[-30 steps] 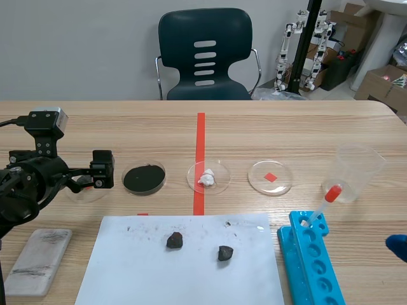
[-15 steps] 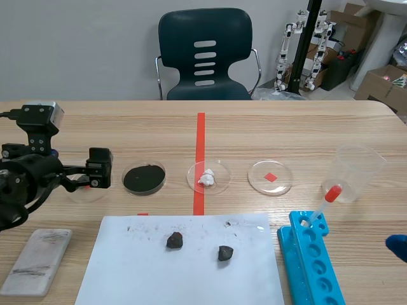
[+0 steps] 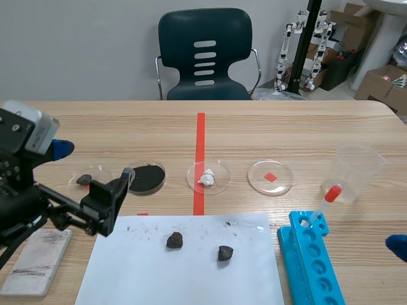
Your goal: Return to the home posture
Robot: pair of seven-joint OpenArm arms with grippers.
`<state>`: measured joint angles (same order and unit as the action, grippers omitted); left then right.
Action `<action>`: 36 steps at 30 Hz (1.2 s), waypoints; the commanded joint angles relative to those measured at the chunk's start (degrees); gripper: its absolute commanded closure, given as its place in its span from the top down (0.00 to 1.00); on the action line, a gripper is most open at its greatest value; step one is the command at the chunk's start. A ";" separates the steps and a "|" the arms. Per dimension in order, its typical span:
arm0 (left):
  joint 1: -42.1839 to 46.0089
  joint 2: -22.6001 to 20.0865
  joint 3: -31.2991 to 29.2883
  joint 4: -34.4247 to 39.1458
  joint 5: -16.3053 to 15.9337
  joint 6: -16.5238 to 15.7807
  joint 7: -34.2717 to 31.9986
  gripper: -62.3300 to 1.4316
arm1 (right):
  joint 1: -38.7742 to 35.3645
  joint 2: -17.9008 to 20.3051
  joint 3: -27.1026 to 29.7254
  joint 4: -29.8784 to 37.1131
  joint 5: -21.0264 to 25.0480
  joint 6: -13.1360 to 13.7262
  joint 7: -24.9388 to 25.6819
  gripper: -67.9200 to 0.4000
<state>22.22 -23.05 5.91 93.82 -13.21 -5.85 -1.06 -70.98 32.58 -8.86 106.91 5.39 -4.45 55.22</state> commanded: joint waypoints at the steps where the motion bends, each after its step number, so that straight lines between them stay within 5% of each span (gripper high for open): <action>1: 4.04 0.00 -2.23 1.79 -0.44 0.50 -2.51 1.00 | 0.22 0.26 0.17 1.14 0.17 0.00 1.01 1.00; 19: 36.24 0.00 -7.02 13.92 7.10 0.55 -20.90 1.00 | 0.22 0.26 0.17 1.14 0.17 0.00 1.01 1.00; 36: 39.82 0.15 -7.23 14.73 7.06 0.72 -23.54 1.00 | 0.22 0.26 0.17 1.14 0.17 0.00 1.01 1.00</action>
<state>62.04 -23.03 -0.95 107.39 -5.82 -5.17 -23.86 -70.98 32.58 -8.86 106.91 5.39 -4.45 55.22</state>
